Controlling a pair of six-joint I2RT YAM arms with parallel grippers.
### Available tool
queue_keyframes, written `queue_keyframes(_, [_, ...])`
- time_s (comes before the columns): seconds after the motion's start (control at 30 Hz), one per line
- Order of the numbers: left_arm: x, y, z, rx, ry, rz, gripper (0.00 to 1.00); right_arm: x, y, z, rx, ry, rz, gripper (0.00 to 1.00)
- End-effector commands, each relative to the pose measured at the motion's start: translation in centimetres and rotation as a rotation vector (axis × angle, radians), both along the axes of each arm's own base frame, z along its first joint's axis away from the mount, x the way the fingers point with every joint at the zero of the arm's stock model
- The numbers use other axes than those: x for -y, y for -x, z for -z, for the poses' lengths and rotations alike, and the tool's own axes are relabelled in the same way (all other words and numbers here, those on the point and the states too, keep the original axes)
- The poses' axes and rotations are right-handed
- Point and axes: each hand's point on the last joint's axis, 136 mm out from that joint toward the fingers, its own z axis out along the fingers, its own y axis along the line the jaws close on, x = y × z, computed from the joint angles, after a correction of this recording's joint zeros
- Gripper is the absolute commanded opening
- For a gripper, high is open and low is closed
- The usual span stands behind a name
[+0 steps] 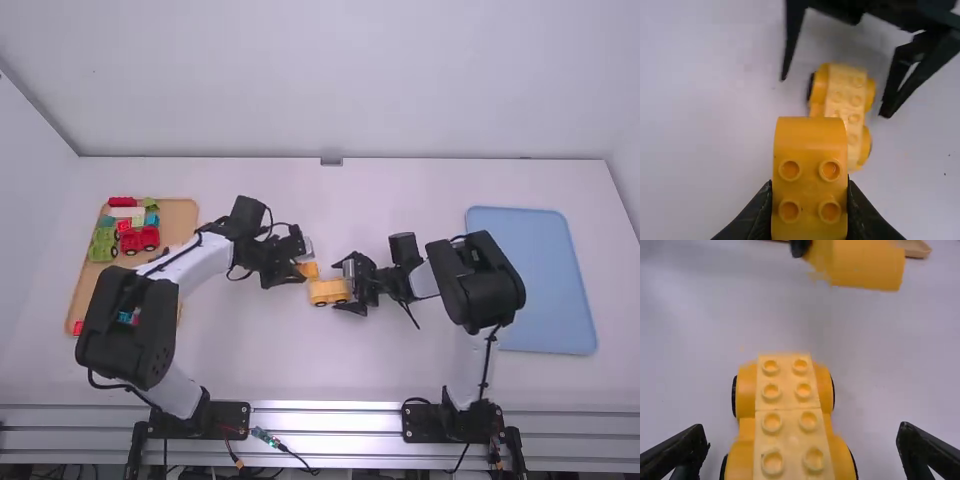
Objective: Assemble lego blocks to make yellow taxi
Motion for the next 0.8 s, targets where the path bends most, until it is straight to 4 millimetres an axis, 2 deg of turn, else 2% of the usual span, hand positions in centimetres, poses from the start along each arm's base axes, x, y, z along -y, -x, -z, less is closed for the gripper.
queue_keyframes(0.0, [1.5, 1.8, -0.4, 0.086, 0.013, 0.165, 0.02, -0.4, 0.5, 0.9, -0.036, 0.028, 0.006, 0.99])
queue_keyframes(0.17, [2.4, 3.3, 0.7, 0.101, 0.023, 0.229, 0.02, -0.9, 0.6, 1.3, -0.022, 0.052, 0.002, 0.99])
queue_keyframes(0.3, [3.0, 3.6, 0.8, 0.112, 0.079, 0.238, 0.02, -0.7, 0.5, 1.2, -0.019, 0.046, 0.005, 0.99])
queue_keyframes(0.63, [3.2, 3.3, 1.7, 0.124, 0.102, 0.179, 0.02, -1.2, 1.0, 0.9, -0.018, 0.027, -0.02, 0.99])
queue_keyframes(0.77, [3.2, 2.8, 1.4, 0.112, 0.108, 0.146, 0.02, -1.5, 0.4, 1.7, -0.039, 0.015, 0.008, 0.99])
